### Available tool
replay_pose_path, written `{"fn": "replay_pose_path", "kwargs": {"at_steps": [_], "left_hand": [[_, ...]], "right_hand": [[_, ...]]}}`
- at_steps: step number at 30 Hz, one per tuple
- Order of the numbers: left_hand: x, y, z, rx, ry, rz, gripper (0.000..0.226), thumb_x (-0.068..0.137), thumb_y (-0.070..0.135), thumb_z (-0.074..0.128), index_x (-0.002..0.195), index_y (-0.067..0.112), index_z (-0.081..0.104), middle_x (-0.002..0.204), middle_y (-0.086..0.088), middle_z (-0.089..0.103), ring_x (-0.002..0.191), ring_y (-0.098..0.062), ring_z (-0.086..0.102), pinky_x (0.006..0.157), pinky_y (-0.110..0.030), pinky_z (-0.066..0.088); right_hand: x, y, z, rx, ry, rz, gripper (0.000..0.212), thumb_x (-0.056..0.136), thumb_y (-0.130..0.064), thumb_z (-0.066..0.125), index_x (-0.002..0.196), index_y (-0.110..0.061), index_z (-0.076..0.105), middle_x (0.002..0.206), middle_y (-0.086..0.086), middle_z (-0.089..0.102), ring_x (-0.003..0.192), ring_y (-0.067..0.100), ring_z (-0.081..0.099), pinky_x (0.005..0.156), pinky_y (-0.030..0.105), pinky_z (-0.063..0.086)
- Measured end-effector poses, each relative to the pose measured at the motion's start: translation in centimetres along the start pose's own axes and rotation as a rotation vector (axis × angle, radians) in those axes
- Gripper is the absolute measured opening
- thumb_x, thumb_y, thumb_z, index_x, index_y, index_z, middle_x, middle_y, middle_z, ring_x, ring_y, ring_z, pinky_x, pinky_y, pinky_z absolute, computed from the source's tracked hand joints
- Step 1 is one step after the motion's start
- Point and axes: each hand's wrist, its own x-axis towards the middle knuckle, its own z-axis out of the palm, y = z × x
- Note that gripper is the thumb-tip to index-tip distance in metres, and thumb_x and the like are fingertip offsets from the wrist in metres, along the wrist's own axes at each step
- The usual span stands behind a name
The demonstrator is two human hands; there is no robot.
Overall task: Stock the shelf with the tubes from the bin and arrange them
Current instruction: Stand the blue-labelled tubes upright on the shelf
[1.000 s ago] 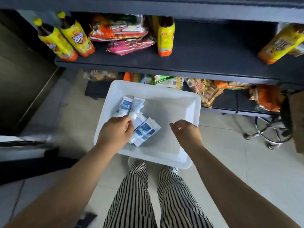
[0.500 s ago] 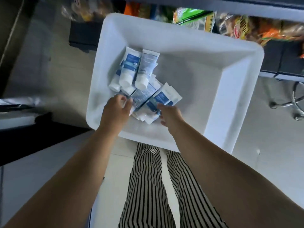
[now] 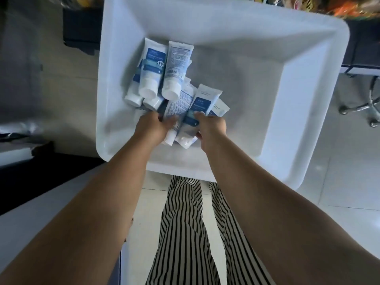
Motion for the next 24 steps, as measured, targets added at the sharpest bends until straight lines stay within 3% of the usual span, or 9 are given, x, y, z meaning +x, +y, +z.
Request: {"fn": "replay_pose_path", "kwargs": {"at_steps": [3, 5, 8, 11, 15, 18, 20, 22, 24], "left_hand": [[-1.1, 0.3, 0.2, -0.432, -0.165, -0.102, 0.031, 0.088, 0.030, 0.059, 0.114, 0.013, 0.059, 0.116, -0.010, 0.063, 0.097, -0.026, 0.062, 0.089, -0.044, 0.051], [-2.7, 1.1, 0.1, -0.626, -0.290, -0.193, 0.019, 0.086, 0.024, 0.060, 0.098, 0.009, 0.059, 0.108, -0.013, 0.065, 0.083, -0.022, 0.062, 0.082, -0.042, 0.052], [-5.1, 2.4, 0.3, -0.758, -0.425, -0.222, 0.023, 0.084, 0.021, 0.059, 0.104, 0.009, 0.058, 0.092, -0.009, 0.065, 0.081, -0.021, 0.062, 0.076, -0.037, 0.053], [-7.6, 4.8, -0.1, -0.852, -0.511, -0.136, 0.013, 0.086, 0.016, 0.056, 0.097, 0.020, 0.060, 0.091, -0.004, 0.064, 0.081, -0.018, 0.062, 0.069, -0.032, 0.056], [-11.2, 9.8, -2.3, -0.996, -0.553, 0.027, 0.019, 0.081, 0.012, 0.062, 0.097, 0.022, 0.060, 0.086, -0.003, 0.065, 0.077, -0.017, 0.063, 0.069, -0.032, 0.055], [-13.8, 13.8, -5.0, -1.100, -0.615, 0.239, 0.056, 0.047, 0.020, 0.088, 0.098, 0.021, 0.065, 0.092, -0.008, 0.069, 0.083, -0.026, 0.067, 0.072, -0.039, 0.057], [-16.2, 16.6, -7.2, -1.149, -0.606, 0.364, 0.062, 0.034, 0.023, 0.091, 0.092, 0.021, 0.070, 0.089, -0.006, 0.072, 0.079, -0.026, 0.070, 0.065, -0.034, 0.058], [-18.5, 19.2, -9.2, -1.194, -0.560, 0.431, 0.045, 0.045, 0.019, 0.081, 0.089, 0.020, 0.072, 0.085, -0.005, 0.073, 0.074, -0.022, 0.071, 0.062, -0.029, 0.057], [-21.5, 21.7, -11.3, -1.205, -0.494, 0.459, 0.036, 0.065, 0.021, 0.063, 0.100, 0.014, 0.066, 0.078, -0.004, 0.073, 0.067, -0.018, 0.071, 0.057, -0.025, 0.056]], "right_hand": [[-0.2, 0.2, -1.7, 0.081, -0.052, 0.011, 0.017, 0.083, -0.013, 0.067, 0.069, -0.015, 0.056, 0.080, 0.005, 0.064, 0.080, 0.026, 0.064, 0.084, 0.045, 0.055], [-0.8, 0.1, -3.5, 0.123, -0.093, 0.013, 0.010, 0.085, -0.013, 0.064, 0.078, -0.014, 0.057, 0.087, 0.007, 0.064, 0.079, 0.023, 0.063, 0.079, 0.040, 0.057], [-2.8, -0.7, -6.8, 0.192, -0.149, -0.014, 0.007, 0.088, -0.009, 0.060, 0.082, -0.011, 0.058, 0.084, 0.007, 0.063, 0.079, 0.021, 0.062, 0.075, 0.034, 0.054], [-5.5, -2.5, -10.2, 0.241, -0.182, -0.075, 0.007, 0.089, -0.007, 0.058, 0.082, -0.011, 0.059, 0.085, 0.008, 0.064, 0.076, 0.019, 0.062, 0.079, 0.037, 0.053], [-10.1, -6.3, -14.3, 0.285, -0.236, -0.217, 0.011, 0.089, -0.005, 0.057, 0.082, -0.012, 0.061, 0.079, 0.005, 0.063, 0.072, 0.018, 0.061, 0.072, 0.034, 0.052], [-13.9, -9.7, -17.2, 0.288, -0.293, -0.375, 0.012, 0.089, -0.007, 0.057, 0.081, -0.013, 0.063, 0.071, 0.001, 0.064, 0.067, 0.015, 0.060, 0.065, 0.029, 0.051], [-17.1, -11.9, -19.0, 0.308, -0.336, -0.475, 0.014, 0.089, -0.008, 0.058, 0.079, -0.015, 0.064, 0.066, -0.002, 0.067, 0.064, 0.012, 0.061, 0.063, 0.027, 0.053], [-20.0, -14.2, -20.5, 0.326, -0.377, -0.576, 0.014, 0.088, -0.006, 0.058, 0.080, -0.014, 0.065, 0.066, -0.003, 0.068, 0.063, 0.010, 0.063, 0.064, 0.027, 0.055], [-23.6, -16.3, -21.8, 0.306, -0.433, -0.704, 0.016, 0.088, -0.006, 0.057, 0.079, -0.014, 0.066, 0.065, -0.003, 0.068, 0.062, 0.010, 0.063, 0.062, 0.026, 0.055]]}}
